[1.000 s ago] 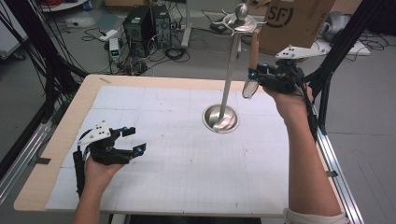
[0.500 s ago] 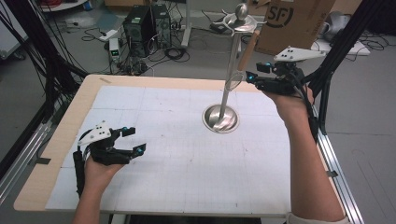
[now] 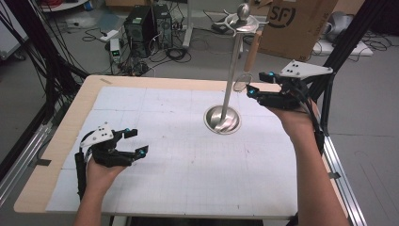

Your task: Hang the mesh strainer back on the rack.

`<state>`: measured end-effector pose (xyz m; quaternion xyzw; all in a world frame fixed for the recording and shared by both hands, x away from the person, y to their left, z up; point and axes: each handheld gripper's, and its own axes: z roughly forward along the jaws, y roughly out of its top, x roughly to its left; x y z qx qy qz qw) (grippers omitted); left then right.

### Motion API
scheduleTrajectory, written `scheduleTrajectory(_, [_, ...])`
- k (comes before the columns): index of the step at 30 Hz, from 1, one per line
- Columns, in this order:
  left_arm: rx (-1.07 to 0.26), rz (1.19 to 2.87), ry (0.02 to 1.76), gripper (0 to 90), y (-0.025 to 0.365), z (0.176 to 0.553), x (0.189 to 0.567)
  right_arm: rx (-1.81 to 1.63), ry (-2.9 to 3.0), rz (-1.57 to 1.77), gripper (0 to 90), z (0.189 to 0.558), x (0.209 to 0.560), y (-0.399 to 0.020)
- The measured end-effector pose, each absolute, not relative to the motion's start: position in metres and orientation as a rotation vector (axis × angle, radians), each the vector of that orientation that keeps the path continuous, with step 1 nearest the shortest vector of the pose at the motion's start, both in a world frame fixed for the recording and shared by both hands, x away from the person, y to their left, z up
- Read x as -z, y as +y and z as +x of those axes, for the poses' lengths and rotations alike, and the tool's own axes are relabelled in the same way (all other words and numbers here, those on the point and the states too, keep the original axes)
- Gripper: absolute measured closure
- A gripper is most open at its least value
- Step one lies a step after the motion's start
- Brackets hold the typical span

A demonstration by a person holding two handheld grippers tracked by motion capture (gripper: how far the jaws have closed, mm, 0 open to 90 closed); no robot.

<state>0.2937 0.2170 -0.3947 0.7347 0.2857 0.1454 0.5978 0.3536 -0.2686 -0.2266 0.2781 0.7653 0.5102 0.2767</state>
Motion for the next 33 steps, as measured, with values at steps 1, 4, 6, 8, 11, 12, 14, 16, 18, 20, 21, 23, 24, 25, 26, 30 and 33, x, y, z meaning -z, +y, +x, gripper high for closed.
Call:
scheduleTrajectory(1, [-0.337,1.706,0.661,19.9,0.217,0.294,0.395,-1.379,2.057,0.749,36.8,0.352,0.228,-0.269])
scheduleTrajectory(4, [-0.335,1.705,0.662,19.9,0.216,0.294,0.395,-1.386,2.067,0.74,36.3,0.346,0.234,-0.268])
scheduleTrajectory(6, [-0.335,1.707,0.658,19.9,0.216,0.294,0.395,-1.386,2.078,0.73,35.8,0.343,0.239,-0.268])
scheduleTrajectory(8, [-0.335,1.708,0.658,20.0,0.216,0.294,0.395,-1.389,2.084,0.715,35.7,0.341,0.243,-0.267])
scheduleTrajectory(11, [-0.332,1.707,0.654,19.9,0.216,0.293,0.395,-1.405,2.089,0.721,35.0,0.337,0.25,-0.267])
scheduleTrajectory(12, [-0.337,1.708,0.652,19.9,0.216,0.293,0.394,-1.407,2.09,0.719,34.3,0.336,0.252,-0.267])
scheduleTrajectory(14, [-0.334,1.708,0.655,19.9,0.215,0.293,0.394,-1.41,2.093,0.714,33.9,0.333,0.256,-0.267])
scheduleTrajectory(16, [-0.333,1.708,0.655,20.0,0.215,0.293,0.394,-1.422,2.091,0.697,33.4,0.331,0.26,-0.268])
scheduleTrajectory(18, [-0.332,1.707,0.656,19.9,0.215,0.293,0.395,-1.423,2.097,0.706,32.1,0.327,0.264,-0.268])
scheduleTrajectory(20, [-0.333,1.709,0.654,19.9,0.215,0.293,0.395,-1.435,2.096,0.694,32.0,0.325,0.268,-0.269])
scheduleTrajectory(21, [-0.335,1.711,0.651,20.0,0.215,0.293,0.395,-1.442,2.1,0.705,31.8,0.323,0.271,-0.268])
scheduleTrajectory(23, [-0.332,1.71,0.653,20.0,0.214,0.293,0.395,-1.447,2.103,0.7,31.5,0.321,0.275,-0.269])
scheduleTrajectory(24, [-0.33,1.71,0.654,19.9,0.214,0.293,0.395,-1.45,2.103,0.701,31.3,0.32,0.278,-0.269])
scheduleTrajectory(25, [-0.329,1.71,0.653,19.9,0.214,0.293,0.395,-1.452,2.105,0.703,31.0,0.319,0.28,-0.27])
scheduleTrajectory(26, [-0.329,1.712,0.65,20.0,0.213,0.293,0.395,-1.456,2.111,0.708,30.6,0.318,0.283,-0.27])
scheduleTrajectory(30, [-0.327,1.714,0.65,19.9,0.212,0.293,0.395,-1.463,2.113,0.699,30.2,0.315,0.294,-0.271])
scheduleTrajectory(33, [-0.325,1.72,0.643,19.9,0.211,0.292,0.395,-1.461,2.117,0.699,29.9,0.313,0.302,-0.273])
